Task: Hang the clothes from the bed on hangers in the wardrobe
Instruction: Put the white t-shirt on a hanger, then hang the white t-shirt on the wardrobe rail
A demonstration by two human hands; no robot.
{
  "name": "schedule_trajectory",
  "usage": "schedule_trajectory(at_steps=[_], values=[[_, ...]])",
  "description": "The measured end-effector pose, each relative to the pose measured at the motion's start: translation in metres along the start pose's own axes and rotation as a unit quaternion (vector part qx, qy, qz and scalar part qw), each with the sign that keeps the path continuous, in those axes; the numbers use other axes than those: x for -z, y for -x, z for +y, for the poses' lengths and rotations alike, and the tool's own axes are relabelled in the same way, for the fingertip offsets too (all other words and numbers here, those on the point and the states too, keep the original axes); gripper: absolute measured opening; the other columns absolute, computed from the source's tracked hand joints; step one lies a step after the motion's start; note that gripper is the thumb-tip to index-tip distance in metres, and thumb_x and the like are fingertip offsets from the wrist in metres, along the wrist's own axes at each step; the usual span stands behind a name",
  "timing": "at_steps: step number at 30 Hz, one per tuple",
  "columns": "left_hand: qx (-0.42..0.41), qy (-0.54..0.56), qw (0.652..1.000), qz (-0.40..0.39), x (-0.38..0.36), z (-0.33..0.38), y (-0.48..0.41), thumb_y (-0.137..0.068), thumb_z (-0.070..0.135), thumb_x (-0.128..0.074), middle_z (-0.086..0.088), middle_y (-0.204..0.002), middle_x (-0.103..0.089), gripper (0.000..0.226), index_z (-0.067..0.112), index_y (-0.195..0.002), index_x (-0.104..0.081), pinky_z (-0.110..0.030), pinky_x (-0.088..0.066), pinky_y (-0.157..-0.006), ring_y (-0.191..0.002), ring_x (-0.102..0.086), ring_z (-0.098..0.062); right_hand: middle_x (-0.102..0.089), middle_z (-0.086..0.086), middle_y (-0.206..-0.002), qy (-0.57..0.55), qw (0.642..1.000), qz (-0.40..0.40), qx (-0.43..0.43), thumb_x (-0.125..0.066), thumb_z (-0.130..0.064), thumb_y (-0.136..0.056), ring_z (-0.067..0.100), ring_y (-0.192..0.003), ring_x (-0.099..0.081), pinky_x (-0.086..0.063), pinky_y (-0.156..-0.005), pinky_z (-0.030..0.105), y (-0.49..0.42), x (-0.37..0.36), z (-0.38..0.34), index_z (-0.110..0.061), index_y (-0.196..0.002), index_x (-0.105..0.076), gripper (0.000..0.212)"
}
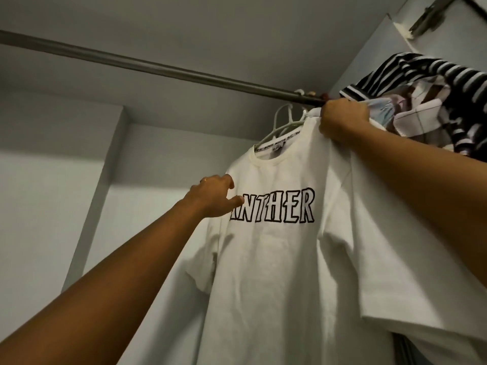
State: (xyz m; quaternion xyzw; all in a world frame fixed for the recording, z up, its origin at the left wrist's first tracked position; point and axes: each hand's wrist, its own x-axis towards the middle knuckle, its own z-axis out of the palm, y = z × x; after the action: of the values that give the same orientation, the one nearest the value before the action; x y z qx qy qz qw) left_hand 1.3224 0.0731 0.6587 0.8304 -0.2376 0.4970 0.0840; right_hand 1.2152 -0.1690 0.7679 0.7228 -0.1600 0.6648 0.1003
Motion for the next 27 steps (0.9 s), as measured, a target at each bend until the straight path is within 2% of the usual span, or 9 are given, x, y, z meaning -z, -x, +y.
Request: schedule_trajectory(at_steps=[6,9,12,17,21,25,27], values=[[0.000,0.017,1.000,0.010,-0.016,-0.010,-0.005,-0.089,0.050,-0.054,-0.008,-0.132,-0.050,0.051,0.016,-0.127,-0.048,-0.042,-0.041,-0.096,-0.122,-0.045,-0.027,-0.060,0.015,-0.108,0.001,0.999,0.032,0.010,-0.048,-0.018,-0.096,0.032,-0.098,-0.057,-0.036,-0.075,0.036,-0.019,-0.007,-0.019,-0.007,-0.121,-0.056,0.029],[-0.010,0.025,1.000,0.013,-0.019,-0.009,-0.003,-0.089,0.049,-0.054,-0.007,-0.131,-0.049,0.048,0.017,-0.125,-0.049,-0.041,-0.039,-0.096,-0.123,-0.044,-0.026,-0.059,0.016,-0.108,0.011,0.999,0.040,-0.001,-0.049,-0.019,-0.096,0.034,-0.099,-0.057,-0.041,-0.083,0.040,-0.029,-0.009,-0.027,-0.008,-0.123,-0.056,0.030],[-0.023,0.025,0.999,0.019,-0.019,-0.010,0.001,-0.090,0.047,-0.054,-0.005,-0.131,-0.048,0.045,0.018,-0.124,-0.050,-0.040,-0.038,-0.096,-0.123,-0.043,-0.025,-0.055,0.017,-0.096,0.027,0.998,0.048,-0.004,-0.050,-0.017,-0.096,0.036,-0.092,-0.055,-0.041,-0.086,0.041,-0.035,-0.010,-0.032,-0.002,-0.116,-0.058,0.026],[-0.029,-0.011,0.999,0.010,-0.011,-0.021,0.009,-0.090,0.048,-0.054,-0.006,-0.131,-0.048,0.044,0.018,-0.122,-0.052,-0.039,-0.038,-0.096,-0.122,-0.044,-0.025,-0.053,0.020,-0.088,0.065,0.996,0.058,-0.015,-0.047,-0.009,-0.095,0.034,-0.085,-0.053,-0.035,-0.078,0.039,-0.044,-0.001,-0.031,0.005,-0.104,-0.060,0.022],[-0.015,0.001,1.000,0.014,0.004,-0.036,0.021,-0.090,0.046,-0.054,-0.007,-0.130,-0.050,0.043,0.018,-0.121,-0.053,-0.039,-0.040,-0.097,-0.121,-0.045,-0.025,-0.058,0.025,-0.109,0.081,0.995,0.040,-0.043,-0.049,-0.008,-0.094,0.038,-0.103,-0.054,-0.037,-0.090,0.040,-0.032,0.018,-0.030,0.005,-0.110,-0.058,0.023],[-0.002,-0.007,1.000,0.000,0.008,-0.046,0.045,-0.090,0.046,-0.055,-0.007,-0.130,-0.052,0.042,0.017,-0.121,-0.054,-0.038,-0.041,-0.097,-0.120,-0.046,-0.024,-0.058,0.024,-0.113,0.101,0.994,0.002,-0.032,-0.054,-0.010,-0.092,0.040,-0.108,-0.054,-0.038,-0.093,0.044,-0.006,0.033,-0.029,0.003,-0.113,-0.059,0.025],[0.008,-0.011,1.000,-0.009,0.012,-0.048,0.058,-0.090,0.045,-0.055,-0.006,-0.129,-0.052,0.041,0.018,-0.120,-0.055,-0.038,-0.042,-0.096,-0.119,-0.046,-0.024,-0.053,0.025,-0.118,0.117,0.993,0.008,-0.033,-0.054,-0.013,-0.092,0.039,-0.114,-0.048,-0.034,-0.098,0.045,0.010,0.034,-0.028,0.002,-0.117,-0.057,0.029]])
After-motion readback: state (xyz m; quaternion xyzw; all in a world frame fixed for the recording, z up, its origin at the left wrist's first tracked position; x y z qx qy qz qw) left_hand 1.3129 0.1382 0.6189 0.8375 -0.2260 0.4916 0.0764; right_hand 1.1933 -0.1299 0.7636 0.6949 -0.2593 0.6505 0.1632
